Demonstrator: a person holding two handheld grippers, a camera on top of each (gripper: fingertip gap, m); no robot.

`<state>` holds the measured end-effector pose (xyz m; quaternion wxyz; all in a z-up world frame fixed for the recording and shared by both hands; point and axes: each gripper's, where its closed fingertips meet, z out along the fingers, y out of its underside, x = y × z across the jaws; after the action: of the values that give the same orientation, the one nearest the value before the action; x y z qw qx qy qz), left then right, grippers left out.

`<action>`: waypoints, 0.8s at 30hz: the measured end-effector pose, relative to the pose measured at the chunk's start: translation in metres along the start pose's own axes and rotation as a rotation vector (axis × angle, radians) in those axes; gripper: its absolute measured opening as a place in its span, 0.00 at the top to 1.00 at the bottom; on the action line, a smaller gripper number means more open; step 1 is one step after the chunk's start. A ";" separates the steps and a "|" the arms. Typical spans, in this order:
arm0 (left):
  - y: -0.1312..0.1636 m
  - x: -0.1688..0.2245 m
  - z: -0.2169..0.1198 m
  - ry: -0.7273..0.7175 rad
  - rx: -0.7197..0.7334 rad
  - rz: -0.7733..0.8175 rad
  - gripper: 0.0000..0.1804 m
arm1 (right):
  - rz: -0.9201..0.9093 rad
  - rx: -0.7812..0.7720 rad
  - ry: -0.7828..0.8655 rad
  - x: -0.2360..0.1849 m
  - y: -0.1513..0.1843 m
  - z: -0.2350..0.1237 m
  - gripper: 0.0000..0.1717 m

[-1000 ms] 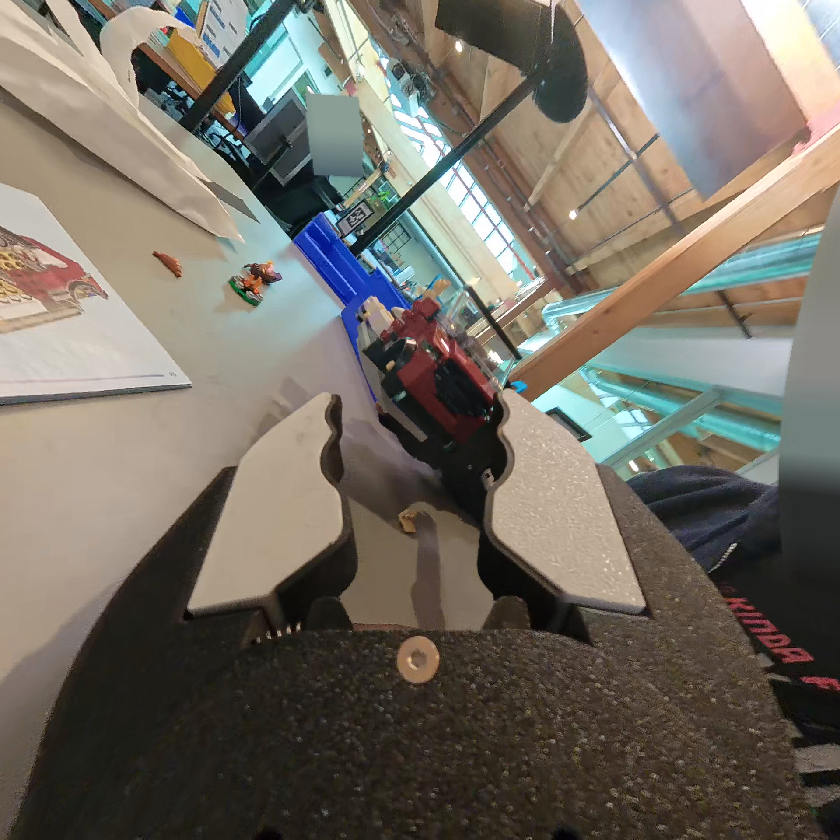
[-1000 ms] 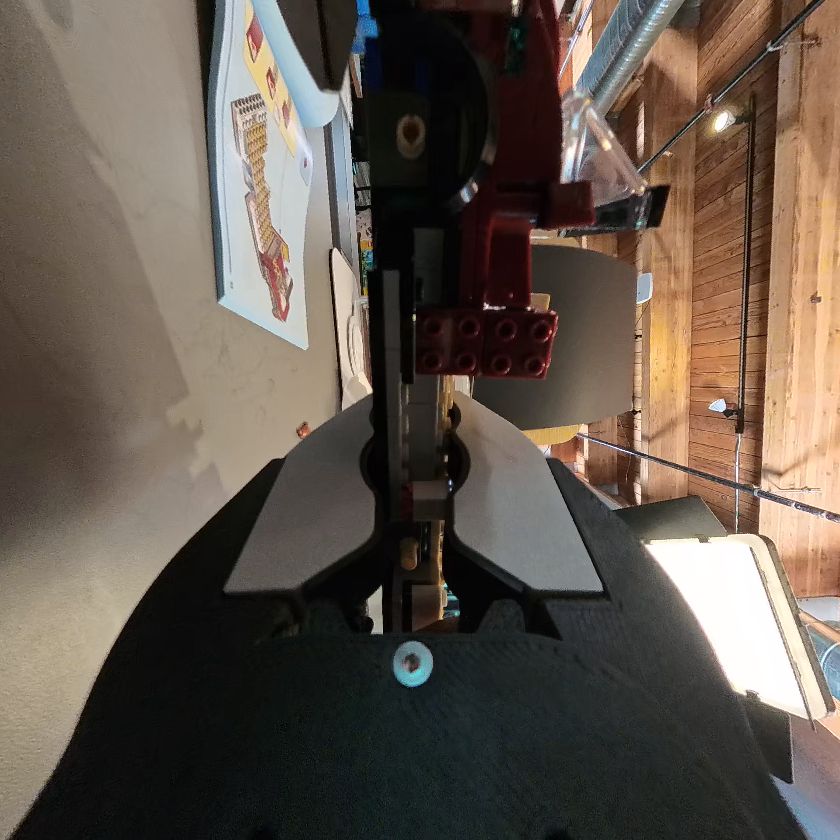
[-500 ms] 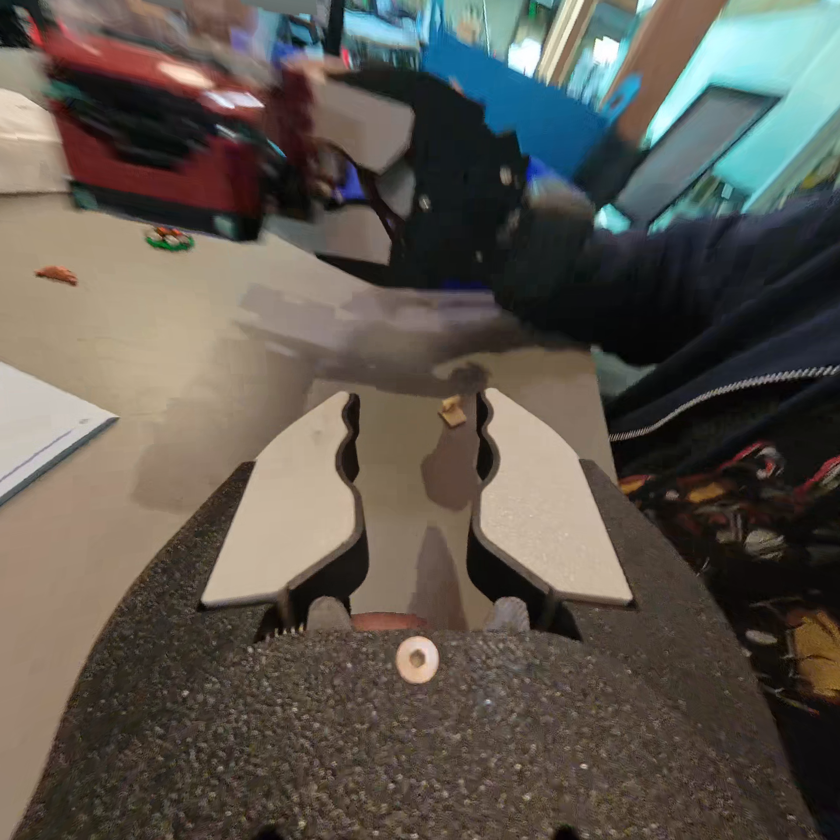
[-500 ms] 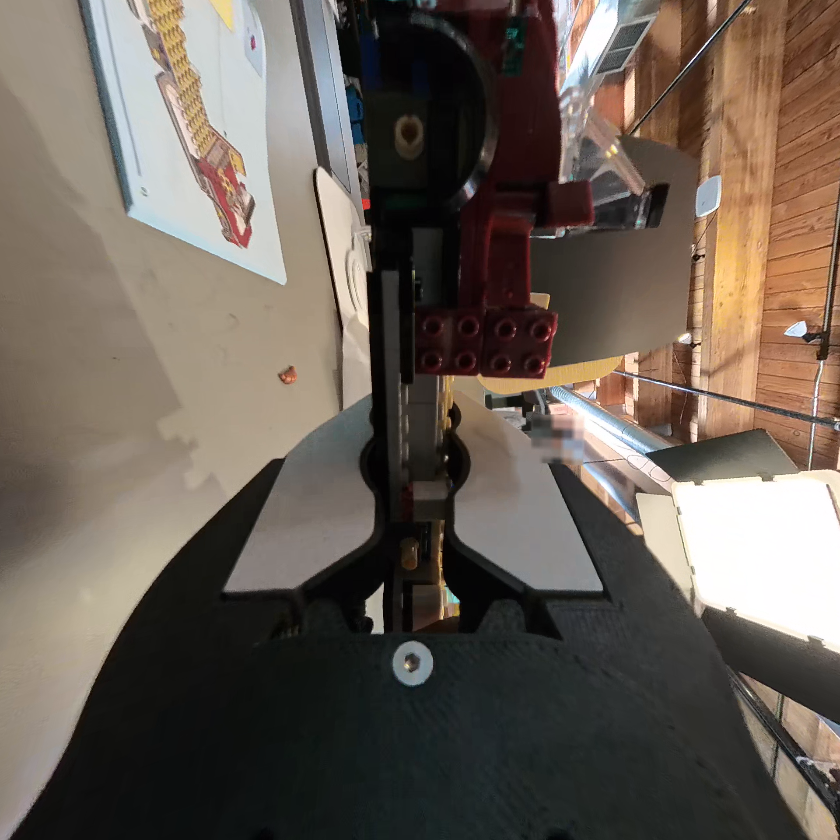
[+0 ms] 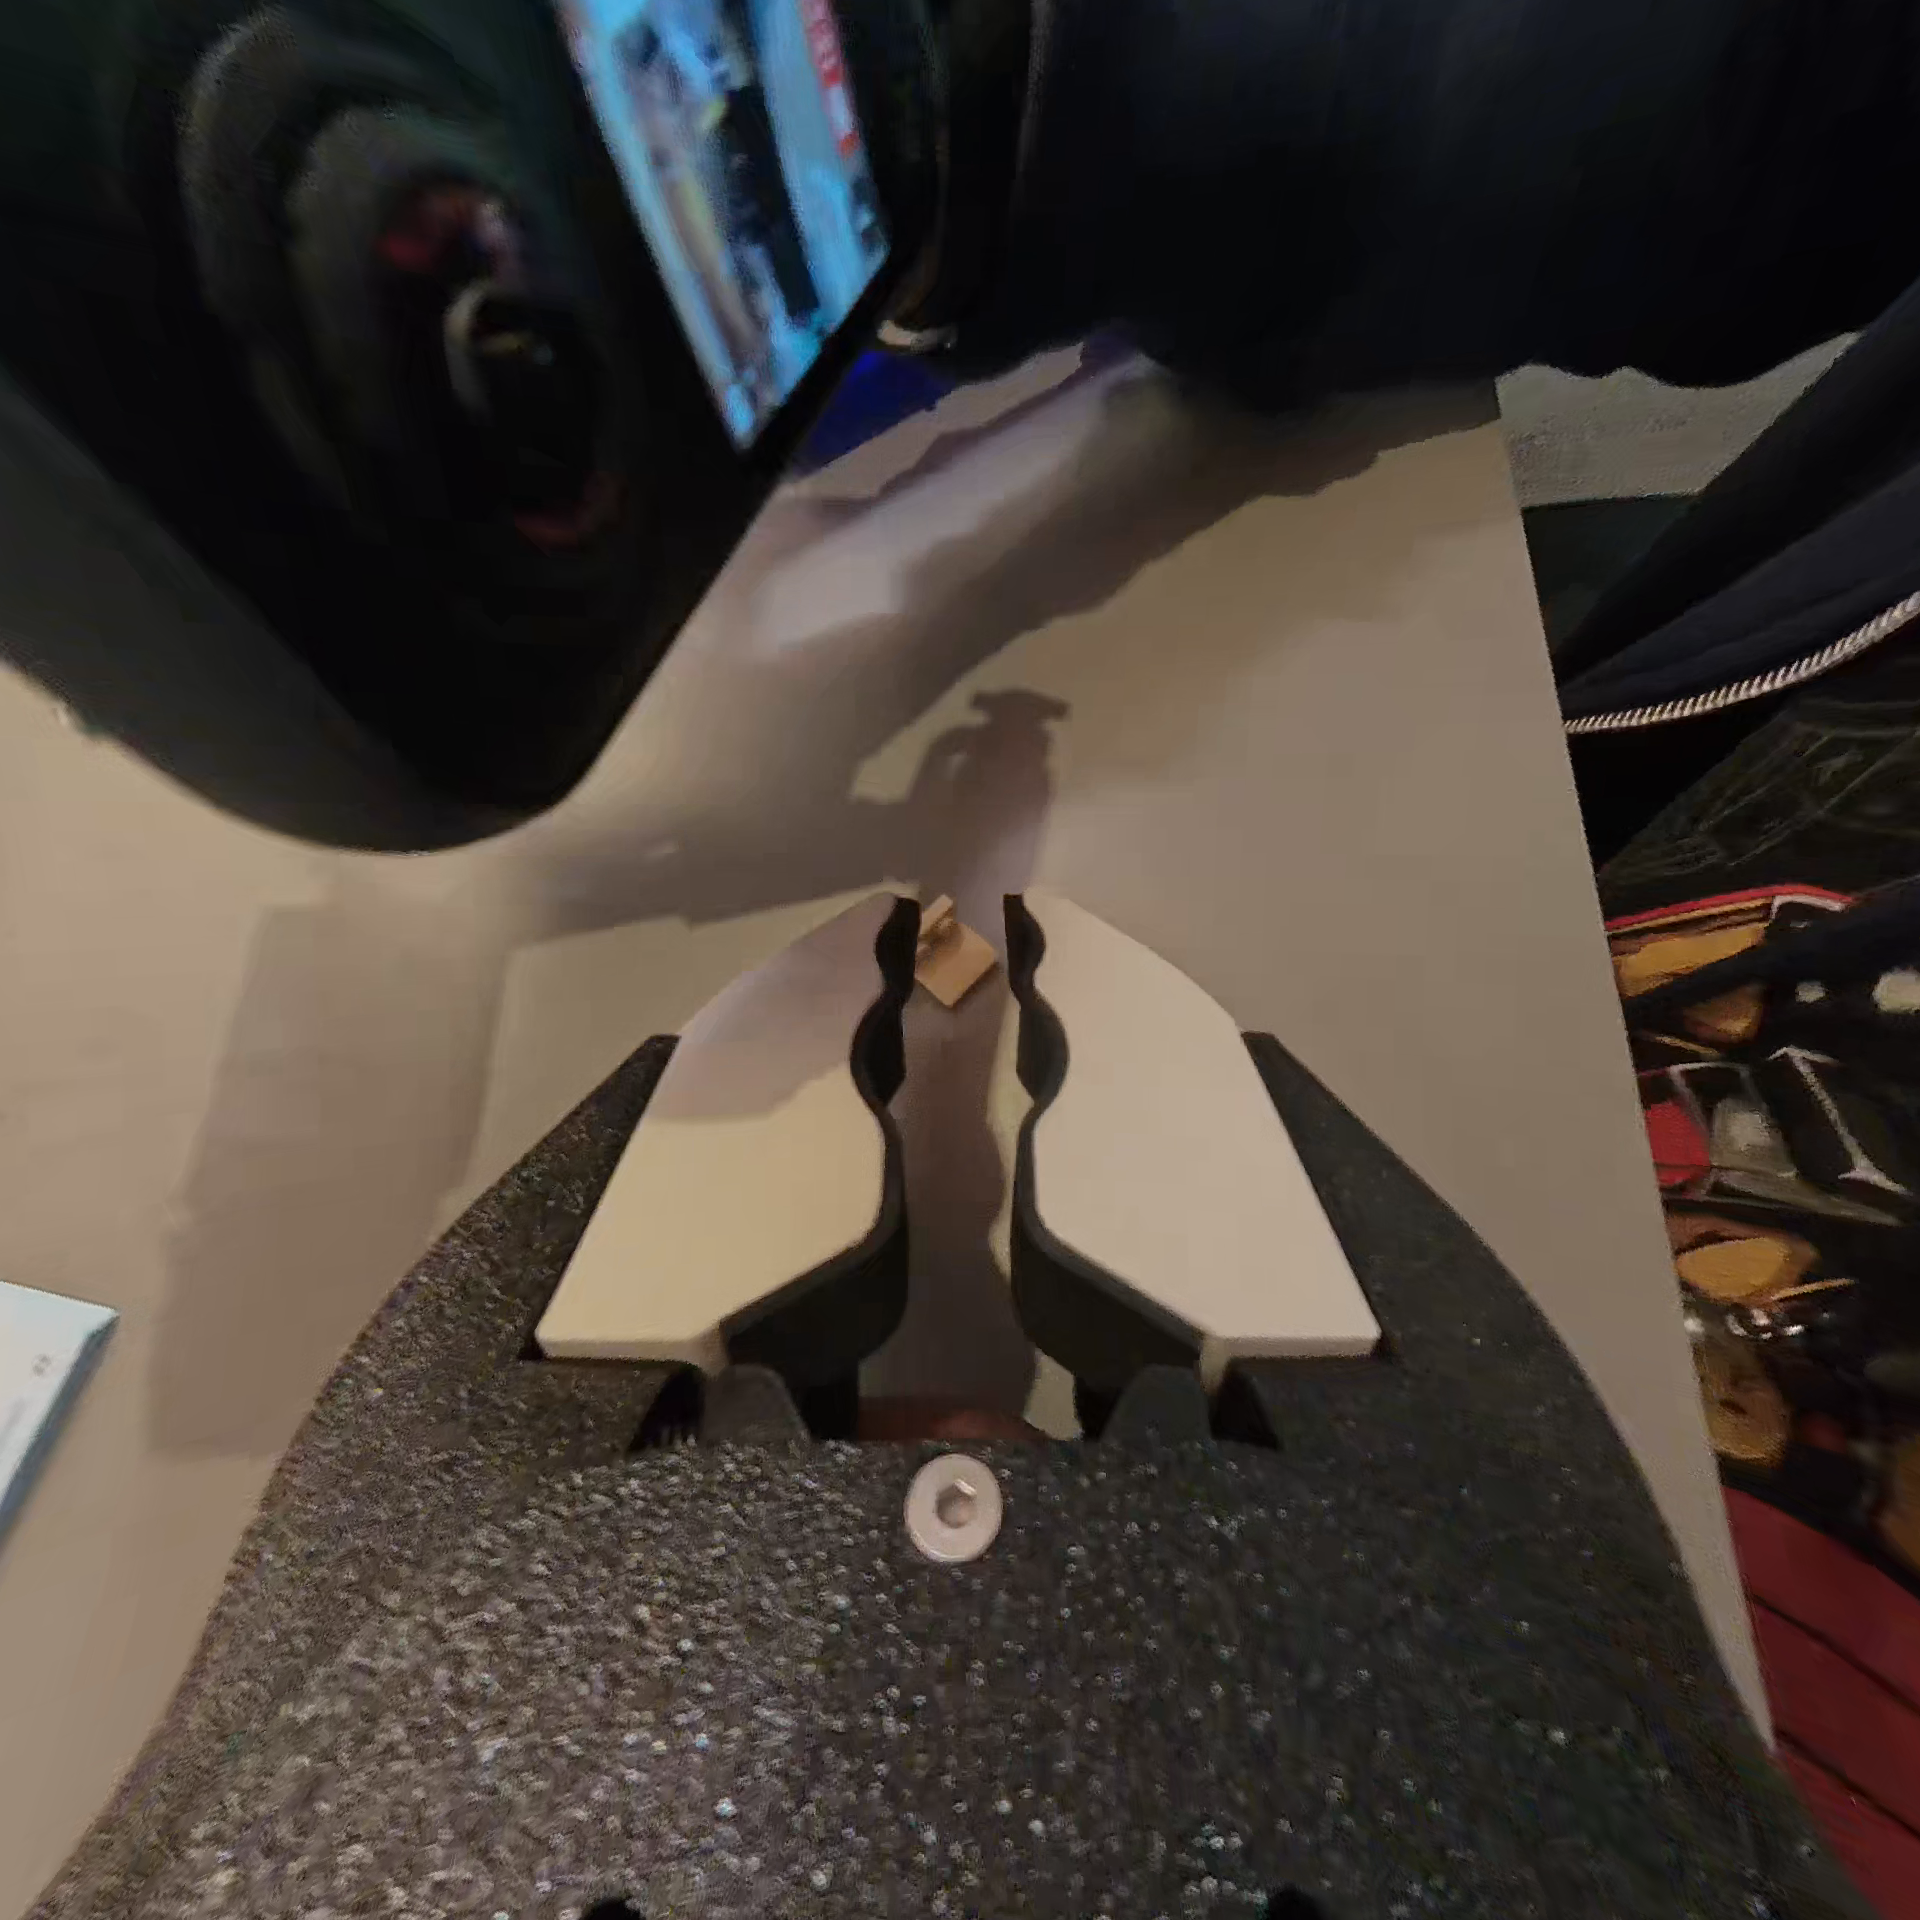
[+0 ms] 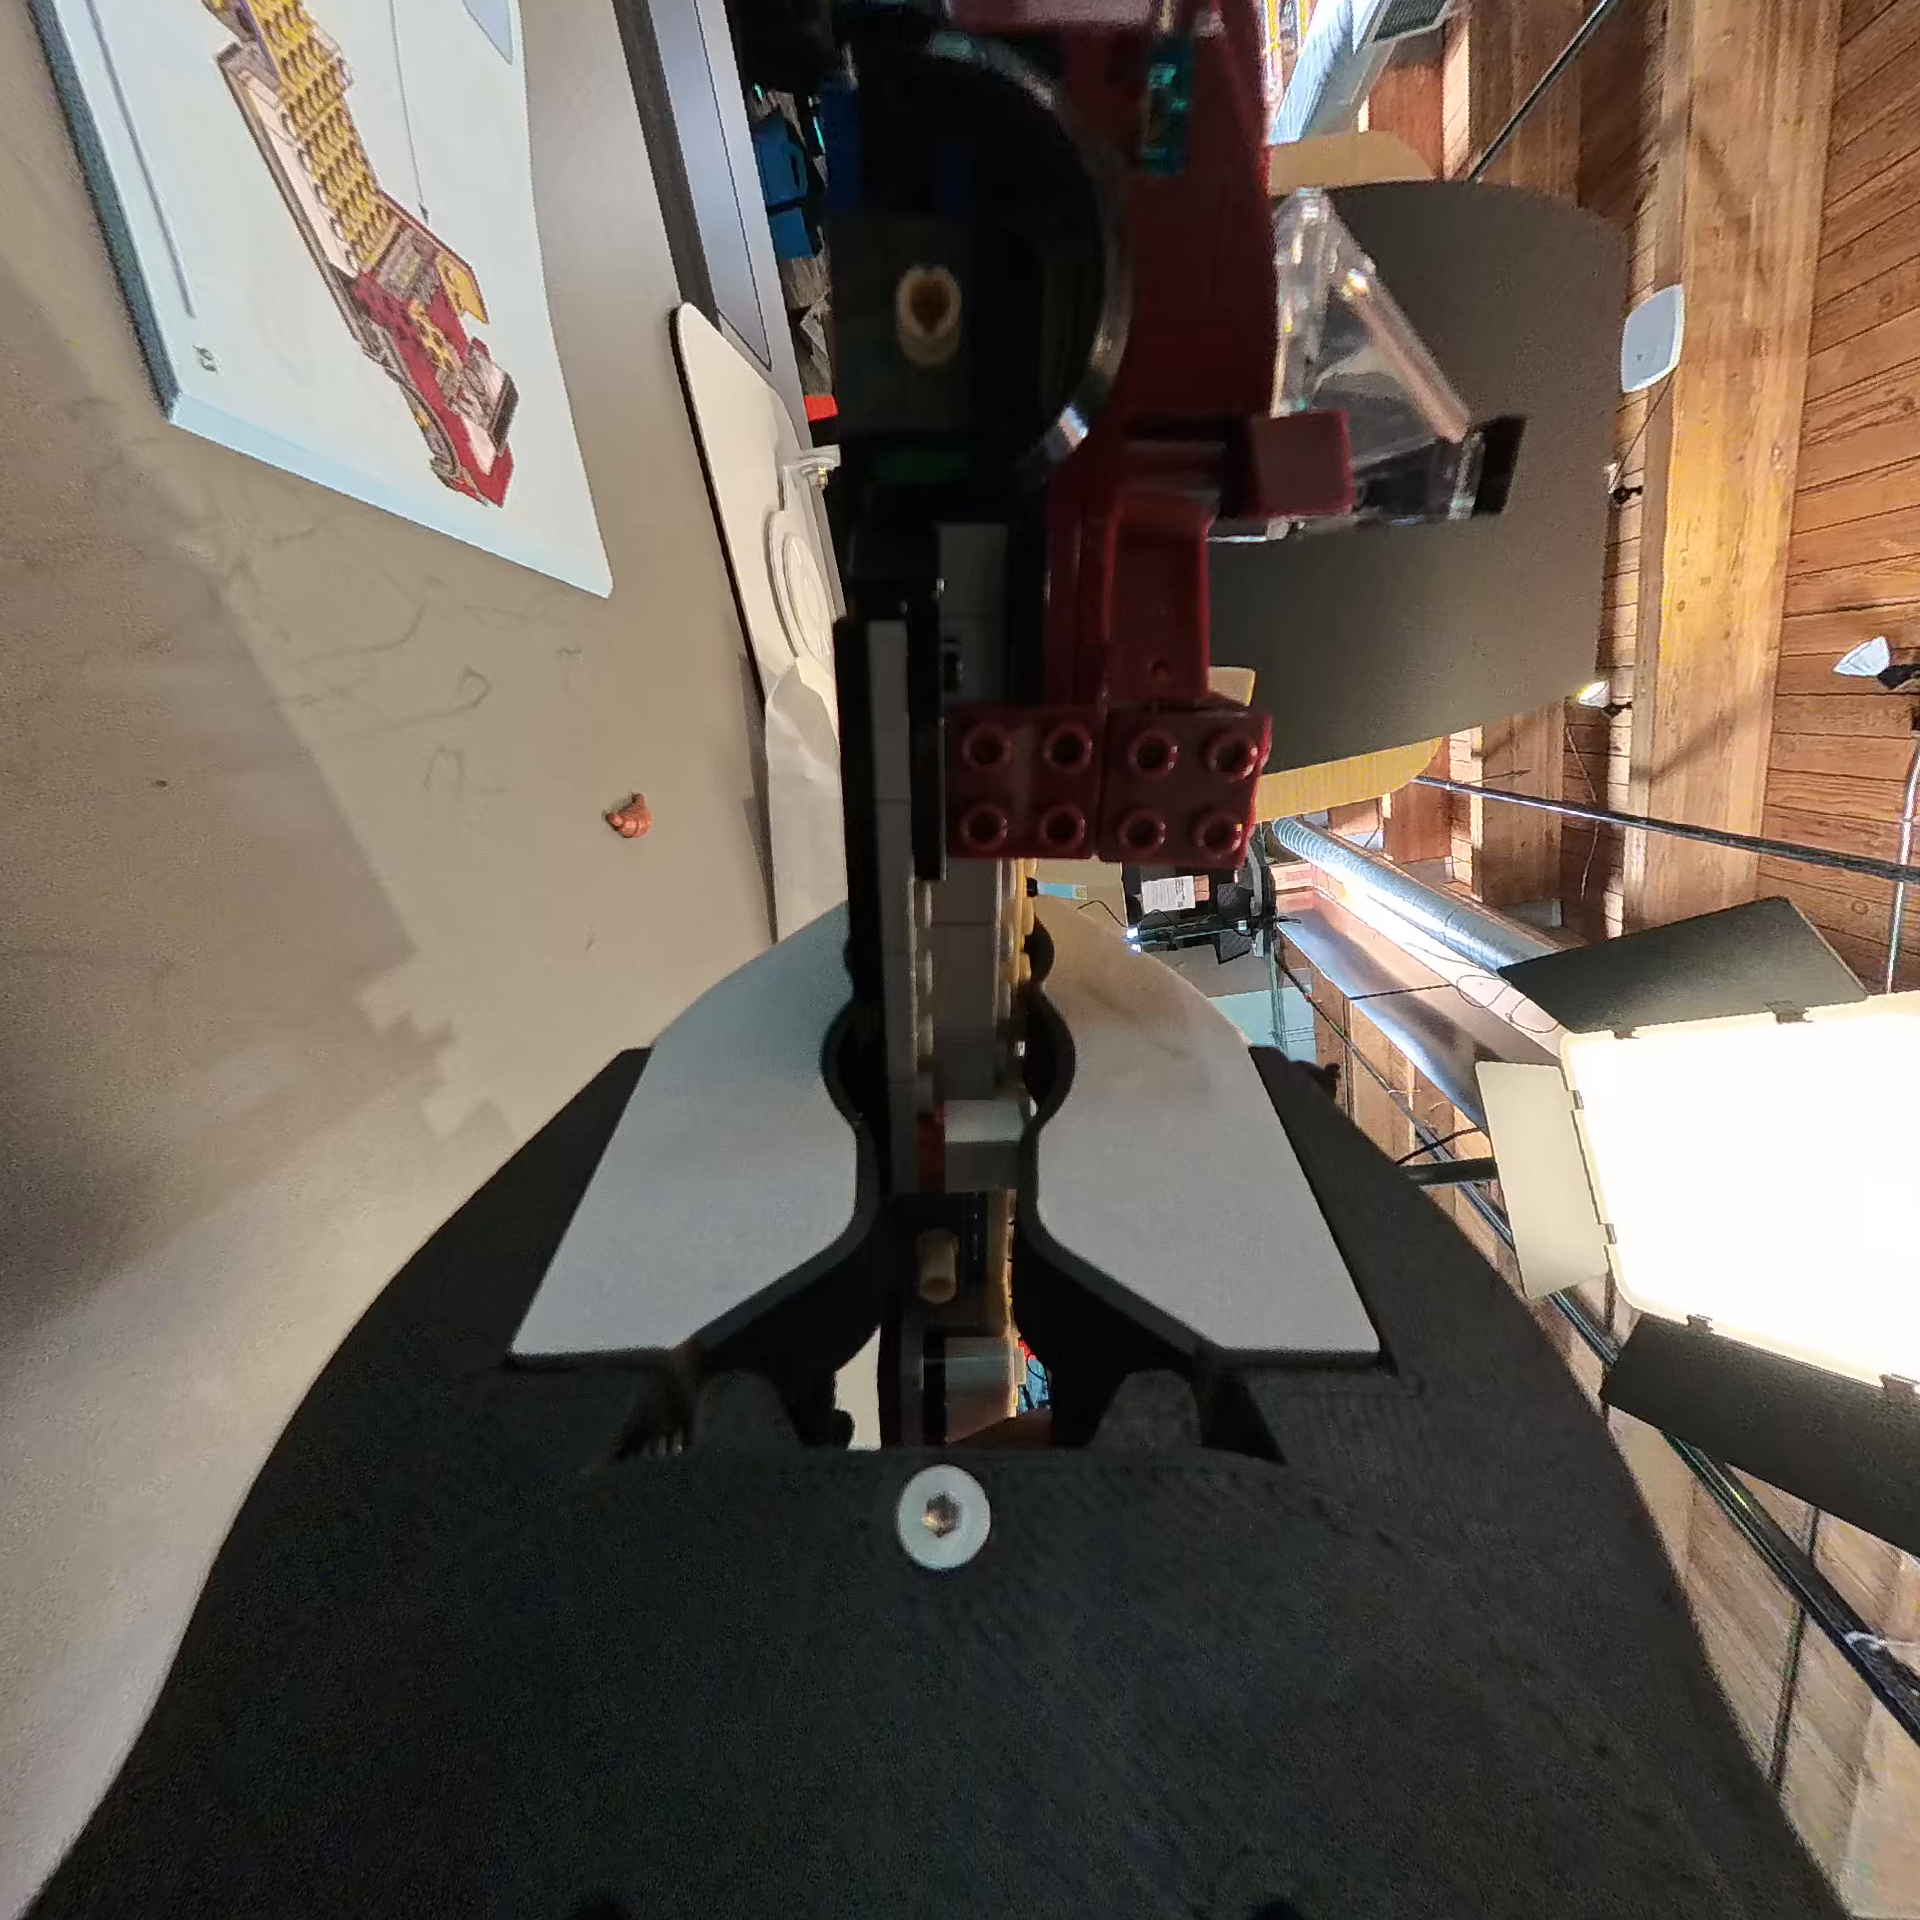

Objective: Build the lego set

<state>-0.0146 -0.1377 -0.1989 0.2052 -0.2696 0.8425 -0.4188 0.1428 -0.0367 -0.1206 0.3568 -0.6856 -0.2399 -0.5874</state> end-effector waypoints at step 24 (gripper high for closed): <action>0.041 -0.006 -0.024 0.118 -0.183 -0.437 0.98 | 0.042 0.025 -0.053 -0.016 0.006 -0.015 0.86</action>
<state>-0.0356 -0.0987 -0.2182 0.0347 -0.4378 0.8092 -0.3903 0.1347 -0.0500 -0.1365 0.3711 -0.7013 -0.2422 -0.5584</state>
